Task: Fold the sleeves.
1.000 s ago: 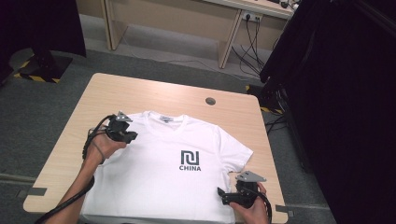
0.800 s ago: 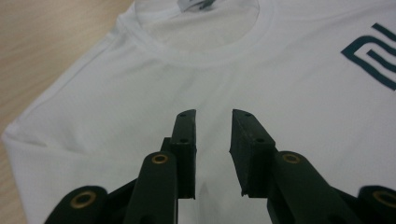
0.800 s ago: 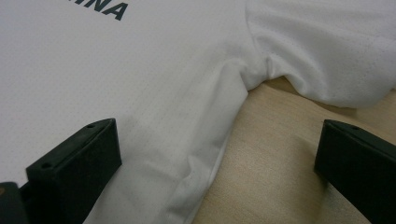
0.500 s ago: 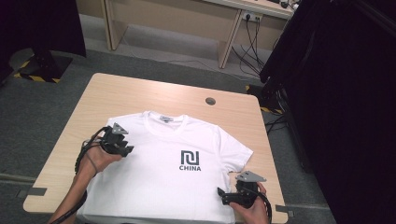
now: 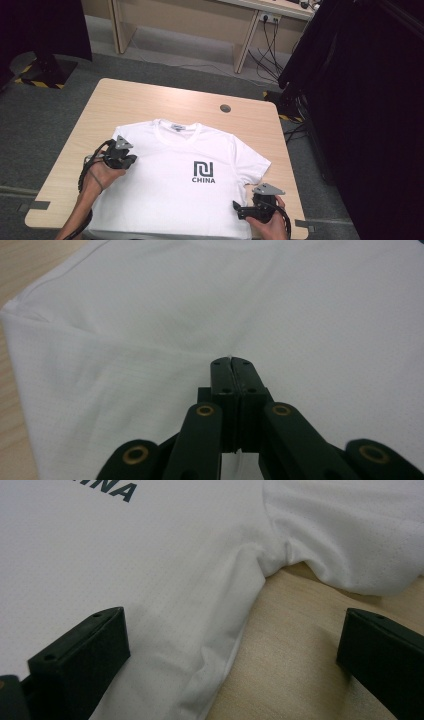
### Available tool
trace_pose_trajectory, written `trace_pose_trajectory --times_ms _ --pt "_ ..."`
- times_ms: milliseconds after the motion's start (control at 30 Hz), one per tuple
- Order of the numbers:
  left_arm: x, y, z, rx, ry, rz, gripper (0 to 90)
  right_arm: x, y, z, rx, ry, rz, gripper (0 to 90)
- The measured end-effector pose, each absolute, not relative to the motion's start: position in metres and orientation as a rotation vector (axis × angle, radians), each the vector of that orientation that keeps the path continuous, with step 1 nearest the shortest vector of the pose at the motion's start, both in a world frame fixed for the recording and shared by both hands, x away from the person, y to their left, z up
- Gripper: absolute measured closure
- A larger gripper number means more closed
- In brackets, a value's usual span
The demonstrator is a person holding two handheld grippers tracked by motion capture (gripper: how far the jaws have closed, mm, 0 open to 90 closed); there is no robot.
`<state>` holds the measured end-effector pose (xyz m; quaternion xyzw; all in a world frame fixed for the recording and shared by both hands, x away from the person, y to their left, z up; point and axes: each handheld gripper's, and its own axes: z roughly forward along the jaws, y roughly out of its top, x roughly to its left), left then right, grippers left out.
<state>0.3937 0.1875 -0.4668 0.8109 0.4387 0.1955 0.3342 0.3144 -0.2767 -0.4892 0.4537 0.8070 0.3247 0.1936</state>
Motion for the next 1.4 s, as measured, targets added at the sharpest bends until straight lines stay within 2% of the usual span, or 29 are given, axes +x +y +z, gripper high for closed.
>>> trace_pose_trajectory --times_ms 267,867,967,1100,1400 --pt "0.398 0.177 -0.450 2.098 1.089 0.523 88.9 0.314 -0.277 -0.489 1.271 2.264 0.911 0.7" --pt "0.437 0.142 -0.434 2.072 1.070 0.427 86.4 0.314 -0.277 -0.489 1.268 2.265 0.913 0.7" --pt "0.435 0.143 -0.438 2.084 1.078 0.417 78.0 0.314 -0.277 -0.489 1.266 2.265 0.913 0.7" --pt "0.429 0.150 -0.444 2.088 1.088 0.418 62.4 0.314 -0.277 -0.489 1.265 2.266 0.913 0.7" --pt "0.415 0.164 -0.462 2.100 1.093 0.396 49.3 0.314 -0.277 -0.489 1.269 2.264 0.912 0.7"
